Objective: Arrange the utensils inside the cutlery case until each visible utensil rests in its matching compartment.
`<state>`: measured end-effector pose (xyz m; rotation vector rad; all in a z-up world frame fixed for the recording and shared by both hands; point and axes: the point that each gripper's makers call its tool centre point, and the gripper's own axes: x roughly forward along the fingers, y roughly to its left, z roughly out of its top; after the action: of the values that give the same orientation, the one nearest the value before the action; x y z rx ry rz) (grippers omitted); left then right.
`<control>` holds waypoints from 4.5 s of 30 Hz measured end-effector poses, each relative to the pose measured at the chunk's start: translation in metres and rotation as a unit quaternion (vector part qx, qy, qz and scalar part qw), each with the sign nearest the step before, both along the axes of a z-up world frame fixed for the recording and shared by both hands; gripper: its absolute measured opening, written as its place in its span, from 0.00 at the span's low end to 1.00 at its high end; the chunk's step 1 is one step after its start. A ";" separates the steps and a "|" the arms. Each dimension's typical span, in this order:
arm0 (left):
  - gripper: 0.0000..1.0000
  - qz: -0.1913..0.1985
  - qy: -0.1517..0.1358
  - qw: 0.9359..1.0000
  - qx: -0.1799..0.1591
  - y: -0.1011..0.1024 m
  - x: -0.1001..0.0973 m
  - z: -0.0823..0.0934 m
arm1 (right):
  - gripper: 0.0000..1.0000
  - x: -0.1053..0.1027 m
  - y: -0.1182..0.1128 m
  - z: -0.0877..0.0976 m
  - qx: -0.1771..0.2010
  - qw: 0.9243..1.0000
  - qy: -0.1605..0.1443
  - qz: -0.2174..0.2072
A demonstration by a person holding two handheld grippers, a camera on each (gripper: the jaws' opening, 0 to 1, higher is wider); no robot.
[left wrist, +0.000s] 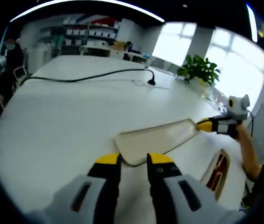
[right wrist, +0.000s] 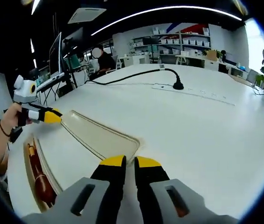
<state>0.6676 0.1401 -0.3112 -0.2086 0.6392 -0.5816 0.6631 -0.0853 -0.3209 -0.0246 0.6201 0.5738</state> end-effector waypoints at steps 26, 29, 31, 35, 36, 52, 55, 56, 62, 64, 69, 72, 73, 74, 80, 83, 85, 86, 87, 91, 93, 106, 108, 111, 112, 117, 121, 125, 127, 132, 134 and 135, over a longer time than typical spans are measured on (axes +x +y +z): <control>0.15 -0.029 0.043 0.978 -0.201 -0.040 -0.029 0.042 | 0.04 -0.002 -0.008 0.000 -0.048 0.999 -0.024 -0.001; 0.15 -0.037 0.046 0.975 -0.215 -0.045 -0.030 0.047 | 0.04 -0.003 -0.007 0.000 -0.041 0.999 -0.020 0.000; 0.14 -0.038 0.046 0.974 -0.220 -0.046 -0.030 0.049 | 0.04 -0.005 -0.008 0.000 -0.036 0.999 -0.019 0.000; 0.13 -0.040 0.043 0.970 -0.235 -0.048 -0.034 0.056 | 0.04 -0.006 -0.008 0.000 -0.035 0.999 -0.020 0.000; 0.13 -0.044 0.038 0.969 -0.241 -0.050 -0.036 0.059 | 0.04 -0.005 -0.008 0.000 -0.033 0.999 -0.020 -0.002; 0.04 -0.076 0.014 0.951 -0.300 -0.053 -0.051 0.061 | 0.05 -0.013 -0.016 0.010 0.019 0.999 -0.028 0.027; 0.04 -0.095 -0.028 0.952 -0.291 -0.053 -0.058 0.066 | 0.08 -0.015 -0.020 0.023 0.031 0.998 -0.041 0.025; 0.04 -0.098 -0.042 0.952 -0.286 -0.052 -0.058 0.069 | 0.10 -0.015 -0.022 0.026 0.032 0.998 -0.047 0.023; 0.04 -0.113 -0.092 0.949 -0.278 -0.045 -0.061 0.083 | 0.13 -0.017 -0.021 0.042 0.024 0.994 -0.103 0.038; 0.04 -0.119 -0.105 0.949 -0.272 -0.045 -0.063 0.085 | 0.13 -0.019 -0.017 0.042 0.018 0.992 -0.113 0.049; 0.04 -0.145 -0.188 0.942 -0.236 -0.039 -0.065 0.094 | 0.18 -0.030 -0.004 0.057 0.009 0.984 -0.156 0.091; 0.04 -0.165 -0.232 0.933 -0.221 -0.037 -0.072 0.103 | 0.19 -0.040 0.008 0.066 0.004 0.973 -0.187 0.132; 0.04 -0.168 -0.237 0.931 -0.221 -0.037 -0.074 0.106 | 0.19 -0.041 0.011 0.067 0.004 0.971 -0.194 0.140; 0.04 -0.174 -0.247 0.928 -0.217 -0.037 -0.075 0.109 | 0.19 -0.044 0.014 0.068 -0.002 0.968 -0.200 0.151; 0.04 -0.199 -0.285 0.920 -0.179 -0.036 -0.082 0.122 | 0.19 -0.057 0.036 0.080 -0.051 0.939 -0.262 0.216; 0.04 -0.214 -0.293 0.916 -0.173 -0.039 -0.087 0.124 | 0.19 -0.064 0.047 0.082 -0.070 0.924 -0.280 0.251; 0.04 -0.222 -0.296 0.913 -0.169 -0.041 -0.090 0.125 | 0.19 -0.065 0.050 0.080 -0.082 0.920 -0.283 0.257; 0.04 -0.226 -0.299 0.912 -0.166 -0.043 -0.093 0.125 | 0.19 -0.065 0.052 0.079 -0.091 0.918 -0.286 0.260; 0.04 -0.229 -0.300 0.912 -0.164 -0.045 -0.094 0.124 | 0.19 -0.066 0.054 0.078 -0.101 0.914 -0.288 0.266; 0.04 -0.234 -0.307 0.909 -0.157 -0.046 -0.094 0.125 | 0.19 -0.069 0.056 0.076 -0.117 0.907 -0.295 0.277; 0.04 -0.243 -0.314 0.904 -0.159 -0.048 -0.097 0.128 | 0.18 -0.072 0.059 0.074 -0.113 0.906 -0.289 0.288; 0.04 -0.284 -0.367 0.875 -0.135 -0.060 -0.104 0.154 | 0.09 -0.071 0.067 0.067 -0.140 0.889 -0.289 0.326; 0.05 -0.280 -0.362 0.877 -0.144 -0.059 -0.102 0.156 | 0.07 -0.073 0.066 0.070 -0.138 0.890 -0.287 0.327; 0.12 -0.272 -0.356 0.880 -0.156 -0.058 -0.101 0.160 | 0.03 -0.074 0.065 0.075 -0.148 0.885 -0.303 0.321; 0.13 -0.265 -0.361 0.882 -0.148 -0.057 -0.099 0.161 | 0.03 -0.075 0.065 0.075 -0.149 0.885 -0.303 0.321; 0.17 -0.258 -0.333 0.896 -0.143 -0.053 -0.095 0.158 | 0.02 -0.078 0.067 0.076 -0.161 0.883 -0.309 0.315; 0.16 -0.245 -0.304 0.910 -0.139 -0.052 -0.093 0.148 | 0.02 -0.081 0.065 0.082 -0.167 0.882 -0.317 0.305; 0.20 -0.204 -0.270 0.929 -0.151 -0.046 -0.088 0.141 | 0.02 -0.081 0.059 0.084 -0.177 0.881 -0.329 0.291; 0.25 -0.182 -0.241 0.934 -0.189 -0.044 -0.088 0.141 | 0.02 -0.080 0.057 0.083 -0.192 0.877 -0.335 0.286; 0.29 -0.165 -0.171 0.932 -0.274 -0.042 -0.098 0.137 | 0.02 -0.080 0.057 0.081 -0.208 0.872 -0.342 0.282; 0.28 -0.161 -0.138 0.922 -0.323 -0.041 -0.103 0.139 | 0.02 -0.079 0.056 0.081 -0.226 0.866 -0.349 0.277; 0.28 -0.156 -0.119 0.916 -0.350 -0.039 -0.103 0.140 | 0.02 -0.079 0.055 0.081 -0.235 0.863 -0.353 0.275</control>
<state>0.5644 0.1009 -0.1709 -0.7051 0.2008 -1.1198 0.5844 -0.0299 -0.2403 -0.8652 0.0001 0.8889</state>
